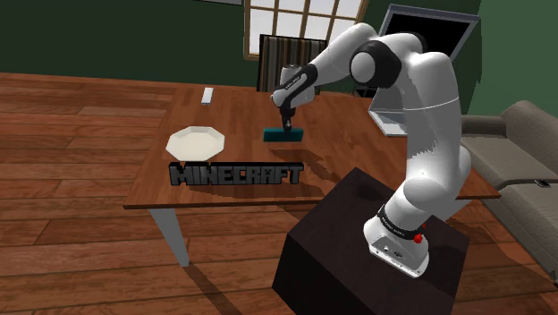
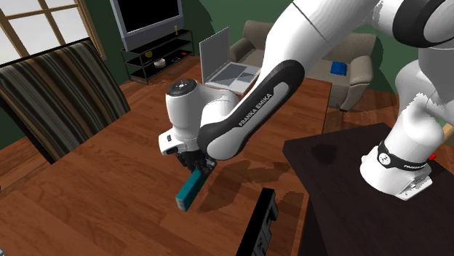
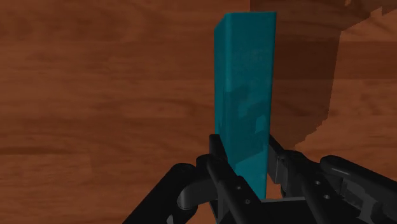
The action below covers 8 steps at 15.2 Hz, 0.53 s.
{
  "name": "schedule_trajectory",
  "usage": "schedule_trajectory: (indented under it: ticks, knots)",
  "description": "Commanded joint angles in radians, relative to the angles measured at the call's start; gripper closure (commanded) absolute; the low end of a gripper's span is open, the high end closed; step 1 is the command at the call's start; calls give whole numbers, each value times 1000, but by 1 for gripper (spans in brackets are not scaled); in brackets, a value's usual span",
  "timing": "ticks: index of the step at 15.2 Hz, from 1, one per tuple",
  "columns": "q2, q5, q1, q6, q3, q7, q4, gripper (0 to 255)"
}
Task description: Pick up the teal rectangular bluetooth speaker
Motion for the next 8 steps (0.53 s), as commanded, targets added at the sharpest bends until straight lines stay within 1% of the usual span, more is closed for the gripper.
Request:
schedule_trajectory:
  ticks: [1,6,8]
  knots:
    - [-19,-3,3,-19,-3,3,0,255]
    - [-67,-12,9,-64,-10,6,-2,255]
    - [-69,-12,9,-66,-10,6,-2,255]
